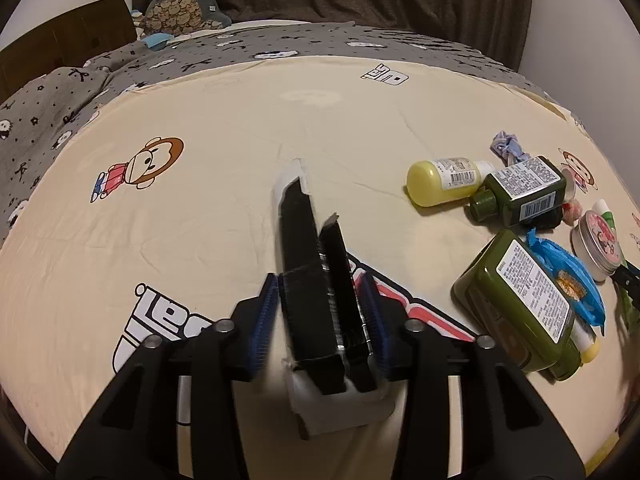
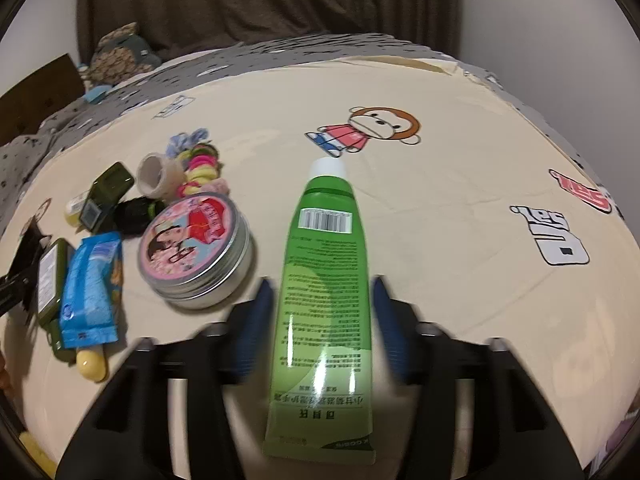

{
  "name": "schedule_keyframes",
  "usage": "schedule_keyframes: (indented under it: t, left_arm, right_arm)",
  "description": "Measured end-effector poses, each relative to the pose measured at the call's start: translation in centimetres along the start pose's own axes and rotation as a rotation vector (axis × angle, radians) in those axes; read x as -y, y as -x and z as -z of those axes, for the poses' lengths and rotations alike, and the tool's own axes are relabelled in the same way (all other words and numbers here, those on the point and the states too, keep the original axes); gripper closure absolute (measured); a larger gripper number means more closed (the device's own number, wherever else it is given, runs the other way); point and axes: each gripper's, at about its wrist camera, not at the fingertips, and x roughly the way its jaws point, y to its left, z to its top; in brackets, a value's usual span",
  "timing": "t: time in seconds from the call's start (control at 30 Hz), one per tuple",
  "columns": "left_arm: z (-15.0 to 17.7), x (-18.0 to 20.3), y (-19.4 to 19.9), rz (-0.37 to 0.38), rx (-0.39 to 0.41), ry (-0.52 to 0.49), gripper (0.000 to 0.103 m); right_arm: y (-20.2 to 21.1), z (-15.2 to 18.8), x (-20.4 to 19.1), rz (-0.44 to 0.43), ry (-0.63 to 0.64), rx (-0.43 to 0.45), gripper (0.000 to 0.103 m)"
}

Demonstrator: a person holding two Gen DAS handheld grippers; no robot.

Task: Collect trash
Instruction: 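Grasp the black-white box with left tool while right tool grasps green tube, then carry box and green tube down to the bin and open both tools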

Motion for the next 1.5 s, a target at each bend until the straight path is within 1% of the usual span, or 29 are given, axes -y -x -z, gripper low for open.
schedule_keyframes:
  t: [0.1, 0.17, 0.23, 0.33, 0.47, 0.6, 0.73, 0.83, 0.9, 0.93, 1.07, 1.17, 1.23, 1.3, 1.4, 1.5]
  left_arm:
    - [0.5, -0.5, 0.7, 0.033, -0.002, 0.019, 0.076]
    - [0.8, -0.5, 1.1, 0.039, -0.001, 0.012, 0.078]
    - [1.5, -0.4, 1.9, 0.055, 0.002, 0.0, 0.08]
    - [2.8, -0.2, 3.1, 0.074, 0.011, -0.025, 0.08]
    - [4.9, 0.0, 5.2, 0.088, 0.027, -0.044, 0.08]
    - [6.9, 0.5, 8.4, 0.104, 0.07, -0.064, 0.08]
    - [8.9, 1.3, 12.6, 0.129, 0.129, -0.091, 0.08]
    - [11.0, 2.3, 15.3, 0.14, 0.168, -0.113, 0.08]
    - [12.2, 2.7, 16.3, 0.15, 0.176, -0.132, 0.08]
    - [13.3, 3.0, 16.9, 0.163, 0.175, -0.141, 0.08]
    - [16.3, 3.5, 17.9, 0.205, 0.15, -0.163, 0.08]
    - [18.5, 3.9, 18.0, 0.24, 0.112, -0.174, 0.08]
    - [19.8, 4.2, 17.7, 0.258, 0.082, -0.182, 0.08]
    - [20.9, 4.4, 17.2, 0.271, 0.047, -0.191, 0.079]
    - [22.7, 4.7, 16.0, 0.291, -0.017, -0.205, 0.079]
    - [24.3, 5.0, 14.4, 0.307, -0.084, -0.216, 0.079]
  right_arm:
    - [0.7, 0.5, 0.3, -0.022, -0.006, 0.001, 0.06]
    - [1.4, 1.0, 0.5, -0.033, -0.006, 0.002, 0.06]
    - [2.3, 1.6, 0.4, -0.026, 0.011, 0.007, 0.06]
    - [3.7, 3.1, 0.1, -0.018, 0.037, 0.012, 0.06]
    - [6.2, 4.9, -0.1, -0.038, 0.05, 0.036, 0.06]
    - [10.3, 6.7, -0.7, -0.048, 0.079, 0.1, 0.06]
    - [14.2, 8.7, -1.4, -0.057, 0.106, 0.163, 0.061]
    - [16.2, 10.8, -1.9, -0.088, 0.113, 0.169, 0.064]
    - [17.3, 12.5, -2.2, -0.109, 0.122, 0.167, 0.064]
    - [17.7, 13.2, -2.4, -0.113, 0.131, 0.166, 0.064]
    - [19.1, 16.3, -3.5, -0.134, 0.18, 0.14, 0.064]
    - [18.8, 18.5, -4.5, -0.196, 0.211, 0.068, 0.064]
    - [18.1, 19.6, -5.0, -0.228, 0.209, 0.024, 0.064]
    - [17.1, 20.6, -5.3, -0.263, 0.196, -0.033, 0.064]
    - [15.8, 21.7, -5.8, -0.283, 0.189, -0.088, 0.064]
    - [15.2, 22.8, -6.2, -0.288, 0.185, -0.117, 0.064]
